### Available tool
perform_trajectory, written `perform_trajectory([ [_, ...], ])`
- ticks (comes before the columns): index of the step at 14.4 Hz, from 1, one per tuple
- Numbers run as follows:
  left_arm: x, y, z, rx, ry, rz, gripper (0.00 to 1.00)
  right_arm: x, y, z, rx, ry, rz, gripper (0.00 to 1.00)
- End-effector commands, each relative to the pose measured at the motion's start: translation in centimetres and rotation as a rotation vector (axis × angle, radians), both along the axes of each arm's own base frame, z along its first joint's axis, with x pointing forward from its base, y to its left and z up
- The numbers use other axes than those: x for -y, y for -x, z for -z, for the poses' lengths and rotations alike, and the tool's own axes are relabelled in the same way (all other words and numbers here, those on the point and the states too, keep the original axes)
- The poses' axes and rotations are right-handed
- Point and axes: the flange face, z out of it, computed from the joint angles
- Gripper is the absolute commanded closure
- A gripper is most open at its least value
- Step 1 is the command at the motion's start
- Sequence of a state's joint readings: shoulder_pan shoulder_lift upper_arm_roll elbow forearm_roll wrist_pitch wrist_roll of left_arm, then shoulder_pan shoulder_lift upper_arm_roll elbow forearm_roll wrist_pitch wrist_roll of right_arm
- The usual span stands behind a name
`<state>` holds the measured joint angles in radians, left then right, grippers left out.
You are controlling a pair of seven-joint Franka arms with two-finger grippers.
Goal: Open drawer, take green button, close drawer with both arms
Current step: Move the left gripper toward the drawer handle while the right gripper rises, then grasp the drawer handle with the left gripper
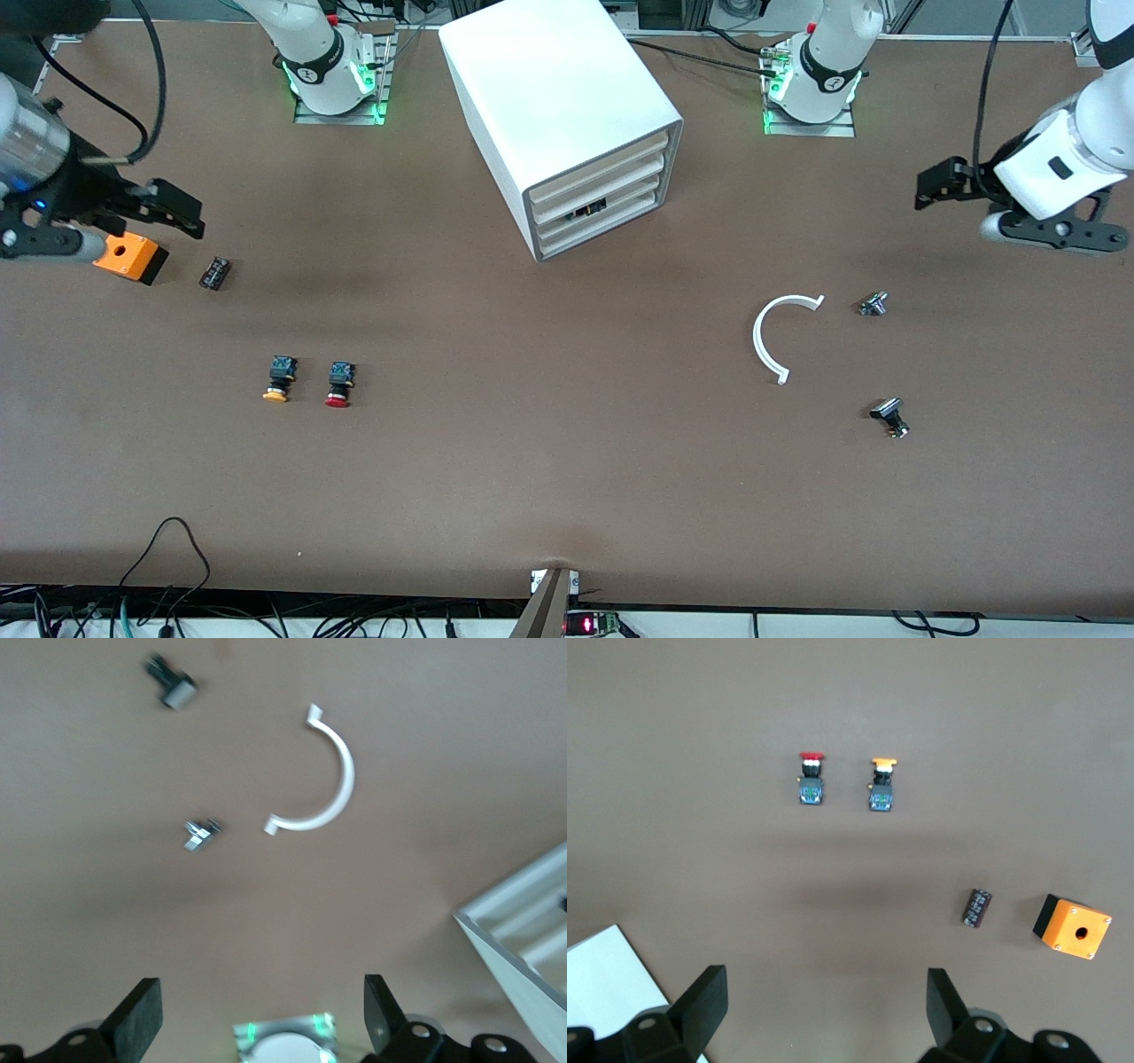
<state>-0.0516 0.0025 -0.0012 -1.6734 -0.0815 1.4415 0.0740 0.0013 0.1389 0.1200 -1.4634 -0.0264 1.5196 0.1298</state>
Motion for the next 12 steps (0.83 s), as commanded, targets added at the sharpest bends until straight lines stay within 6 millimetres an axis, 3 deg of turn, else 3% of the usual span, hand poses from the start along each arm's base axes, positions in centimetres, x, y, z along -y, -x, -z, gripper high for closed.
perform_trajectory([
  [1, 1.6, -0.2, 1.3, -0.102, 0.109, 0.027, 0.0, -0.8, -1.8, 4.3, -0.071, -0.001, -0.027, 0.01],
  [3, 2.9, -1.0, 3.3, -0.14, 0.198, 0.033, 0.0, -2.3, -2.6, 6.8, -0.103, 0.0, -0.033, 0.01],
  [5, 4.0, -2.5, 7.4, -0.202, 0.446, 0.056, 0.01, -3.6, -3.8, 9.0, -0.098, -0.007, -0.049, 0.01],
  [8, 6.0, -4.2, 12.6, -0.168, 0.664, 0.122, 0.01, -4.7, -5.3, 12.0, -0.079, -0.004, 0.032, 0.01],
  [11, 7.8, -3.2, 20.3, -0.111, 0.911, 0.133, 0.02, -6.5, -6.3, 15.3, -0.08, 0.001, 0.098, 0.01],
  [12, 9.4, -2.9, 22.5, -0.131, 0.947, 0.16, 0.04, -6.9, -6.6, 16.2, -0.078, -0.001, 0.105, 0.01],
])
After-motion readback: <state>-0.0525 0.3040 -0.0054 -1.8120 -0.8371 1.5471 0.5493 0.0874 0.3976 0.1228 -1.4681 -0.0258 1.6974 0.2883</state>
